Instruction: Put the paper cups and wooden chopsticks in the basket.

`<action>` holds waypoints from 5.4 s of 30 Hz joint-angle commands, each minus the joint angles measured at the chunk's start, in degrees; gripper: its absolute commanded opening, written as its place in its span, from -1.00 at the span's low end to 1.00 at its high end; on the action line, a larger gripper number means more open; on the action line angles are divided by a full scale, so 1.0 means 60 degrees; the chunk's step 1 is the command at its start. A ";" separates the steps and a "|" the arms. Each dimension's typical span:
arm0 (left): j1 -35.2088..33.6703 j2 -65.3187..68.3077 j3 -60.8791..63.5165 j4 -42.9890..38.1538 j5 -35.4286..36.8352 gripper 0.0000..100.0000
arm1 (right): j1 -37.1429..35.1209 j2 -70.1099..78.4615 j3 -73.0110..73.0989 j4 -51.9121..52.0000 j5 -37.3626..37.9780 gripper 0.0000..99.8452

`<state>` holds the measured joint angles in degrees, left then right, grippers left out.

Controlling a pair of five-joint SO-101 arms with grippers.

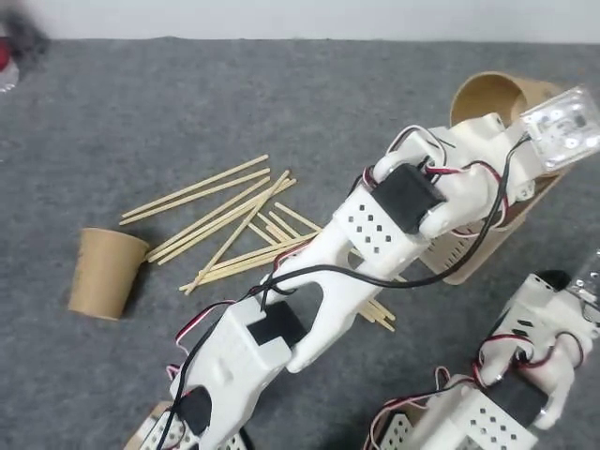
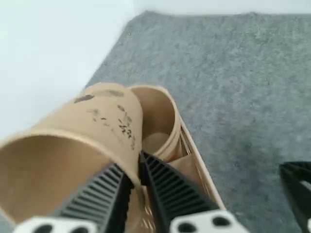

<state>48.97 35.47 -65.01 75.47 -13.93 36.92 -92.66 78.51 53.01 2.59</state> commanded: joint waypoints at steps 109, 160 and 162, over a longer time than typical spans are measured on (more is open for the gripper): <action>-1.0476 -0.5114 0.6659 0.4220 -0.8161 -0.73 | -0.0842 -0.0022 0.0762 -0.0755 -0.0015 -0.98; -1.3392 -0.1788 0.8183 0.4190 -1.6557 -0.53 | -0.2117 -0.0022 0.1260 -0.0842 0.1026 -0.98; -1.3421 -0.1758 0.8198 0.4190 -1.6557 -0.53 | -0.2117 -0.0022 0.1260 -0.0842 0.1040 -0.98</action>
<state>-31.47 24.57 -16.40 99.30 -112.57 24.62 -92.66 86.77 49.14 7.78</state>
